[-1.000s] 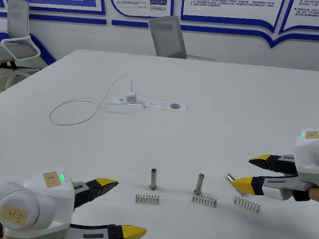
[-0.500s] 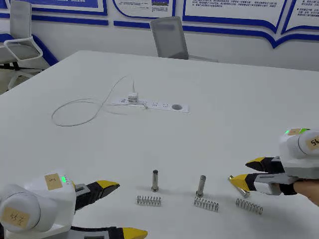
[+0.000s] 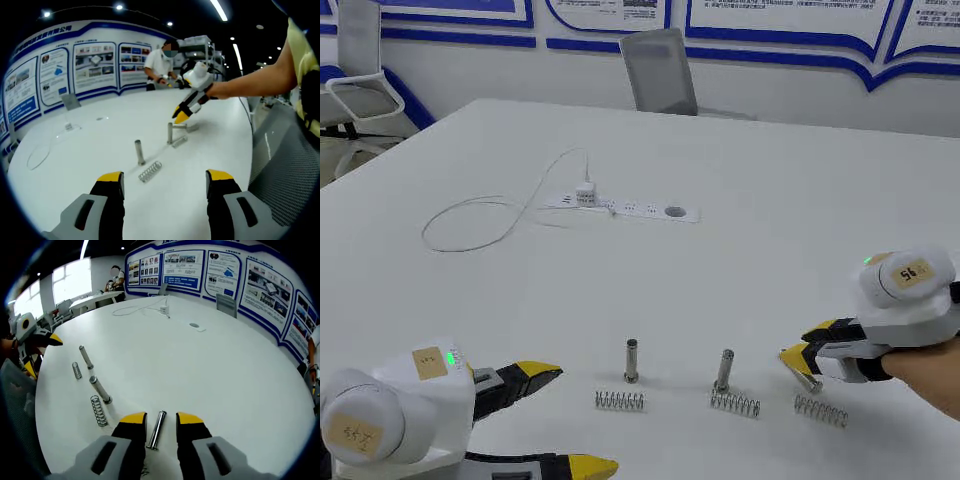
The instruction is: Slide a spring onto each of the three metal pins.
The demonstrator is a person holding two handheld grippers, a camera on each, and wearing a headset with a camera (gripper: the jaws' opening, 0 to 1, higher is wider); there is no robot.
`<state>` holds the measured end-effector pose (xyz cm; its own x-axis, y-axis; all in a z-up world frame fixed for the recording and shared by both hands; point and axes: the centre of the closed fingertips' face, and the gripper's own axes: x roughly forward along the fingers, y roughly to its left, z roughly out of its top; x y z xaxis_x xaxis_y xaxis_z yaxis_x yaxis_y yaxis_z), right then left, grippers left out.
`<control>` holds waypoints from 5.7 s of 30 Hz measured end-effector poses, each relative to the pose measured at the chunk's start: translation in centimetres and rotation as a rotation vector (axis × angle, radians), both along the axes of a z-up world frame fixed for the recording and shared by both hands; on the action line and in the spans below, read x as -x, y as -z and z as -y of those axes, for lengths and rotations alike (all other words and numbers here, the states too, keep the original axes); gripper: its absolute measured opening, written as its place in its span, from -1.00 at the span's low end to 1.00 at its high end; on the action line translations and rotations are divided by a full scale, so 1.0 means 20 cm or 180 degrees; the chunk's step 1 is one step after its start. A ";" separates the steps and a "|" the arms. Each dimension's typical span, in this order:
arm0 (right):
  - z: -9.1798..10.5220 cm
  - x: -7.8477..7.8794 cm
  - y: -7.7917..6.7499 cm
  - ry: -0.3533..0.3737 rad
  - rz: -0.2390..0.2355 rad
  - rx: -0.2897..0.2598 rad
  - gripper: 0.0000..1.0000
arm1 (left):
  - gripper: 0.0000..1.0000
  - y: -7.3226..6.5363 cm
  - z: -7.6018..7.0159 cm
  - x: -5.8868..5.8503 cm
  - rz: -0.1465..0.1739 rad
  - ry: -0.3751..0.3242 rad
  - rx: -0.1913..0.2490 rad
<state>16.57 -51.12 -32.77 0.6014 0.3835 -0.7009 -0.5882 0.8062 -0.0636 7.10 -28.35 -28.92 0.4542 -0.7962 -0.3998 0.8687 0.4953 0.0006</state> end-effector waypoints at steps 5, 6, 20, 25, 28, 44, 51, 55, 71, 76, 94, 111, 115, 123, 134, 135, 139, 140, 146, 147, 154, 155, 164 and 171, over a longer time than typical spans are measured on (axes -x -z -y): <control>0.00 -0.01 0.03 0.0024 -0.0071 0.0038 -0.58 | 0.34 0.00 0.00 0.00 -0.0013 -0.0012 -0.0001; 0.00 -0.01 0.03 0.0034 -0.0081 0.0040 -0.60 | 0.34 0.00 0.00 0.00 -0.0016 -0.0013 -0.0002; -0.01 -0.03 0.09 0.0138 -0.0263 0.0052 -0.75 | 0.32 0.02 -0.01 0.00 -0.0045 -0.0025 0.0014; -0.01 -0.04 0.11 0.0168 -0.0300 0.0055 -0.77 | 0.32 0.02 -0.01 -0.01 -0.0055 -0.0034 0.0016; 0.00 -0.04 0.12 0.0189 -0.0329 0.0063 -0.78 | 0.32 0.02 -0.01 -0.01 -0.0059 -0.0038 0.0018; 0.00 -0.04 0.12 0.0346 -0.0415 0.0035 -0.82 | 0.30 0.02 -0.01 -0.01 -0.0060 -0.0038 0.0028; 0.01 -0.02 0.10 0.0350 -0.0365 0.0019 -0.82 | 0.30 0.00 -0.01 -0.01 -0.0027 -0.0035 0.0028; 0.02 -0.01 0.05 0.0355 -0.0294 -0.0013 -0.82 | 0.29 0.00 -0.03 -0.02 -0.0025 -0.0051 0.0014; 0.06 0.10 -0.08 0.0401 -0.0031 -0.0105 -0.82 | 0.28 -0.03 0.01 -0.01 0.0030 0.0001 0.0023; 0.07 0.14 -0.11 0.0437 0.0025 -0.0134 -0.82 | 0.28 -0.04 0.01 0.00 0.0037 0.0001 0.0023; 0.06 0.23 -0.12 0.0433 0.0162 -0.0218 -0.81 | 0.28 -0.05 0.01 0.00 0.0057 0.0007 0.0030; 0.06 0.26 -0.13 0.0418 0.0174 -0.0203 -0.81 | 0.28 -0.04 0.03 0.00 0.0050 0.0031 0.0033; 0.06 0.26 -0.14 0.0398 0.0189 -0.0196 -0.79 | 0.28 -0.04 0.03 0.00 0.0050 0.0029 0.0039; 0.08 0.28 -0.17 0.0363 0.0242 -0.0189 -0.74 | 0.28 -0.04 0.02 0.00 0.0055 0.0026 0.0036; 0.15 0.33 -0.11 0.0134 0.0148 -0.0168 -0.69 | 0.28 -0.05 0.02 0.00 0.0058 0.0029 0.0029; 0.15 0.33 -0.10 0.0103 0.0138 -0.0170 -0.69 | 0.28 -0.05 0.02 0.00 0.0059 0.0029 0.0026; 0.13 0.34 -0.08 -0.0036 0.0104 -0.0153 -0.68 | 0.28 -0.05 0.02 0.01 0.0056 0.0033 0.0020; 0.13 0.35 -0.07 -0.0081 0.0086 -0.0157 -0.68 | 0.28 -0.05 0.02 0.01 0.0056 0.0033 0.0018; 0.11 0.37 -0.02 -0.0273 -0.0002 -0.0184 -0.67 | 0.28 -0.05 0.01 0.01 0.0055 0.0017 0.0013; 0.11 0.37 0.00 -0.0287 -0.0016 -0.0181 -0.67 | 0.28 -0.05 0.01 0.01 0.0057 0.0014 0.0007; 0.12 0.38 0.04 -0.0408 -0.0105 -0.0178 -0.67 | 0.28 -0.04 0.01 0.01 0.0043 0.0003 0.0009; 0.13 0.38 0.05 -0.0413 -0.0116 -0.0167 -0.68 | 0.27 -0.04 0.01 0.01 0.0043 0.0003 0.0007; 0.13 0.40 0.09 -0.0499 -0.0164 -0.0142 -0.69 | 0.27 -0.04 0.01 0.00 0.0033 0.0004 0.0005; 0.12 0.40 0.11 -0.0574 -0.0158 -0.0103 -0.71 | 0.27 -0.03 0.01 0.00 0.0024 0.0011 -0.0001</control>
<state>8.58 -53.53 -35.02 0.4859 0.5048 -0.7135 -0.7250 0.6887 -0.0064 7.12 -28.56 -28.26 0.4544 -0.7976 -0.3967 0.8704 0.4923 0.0074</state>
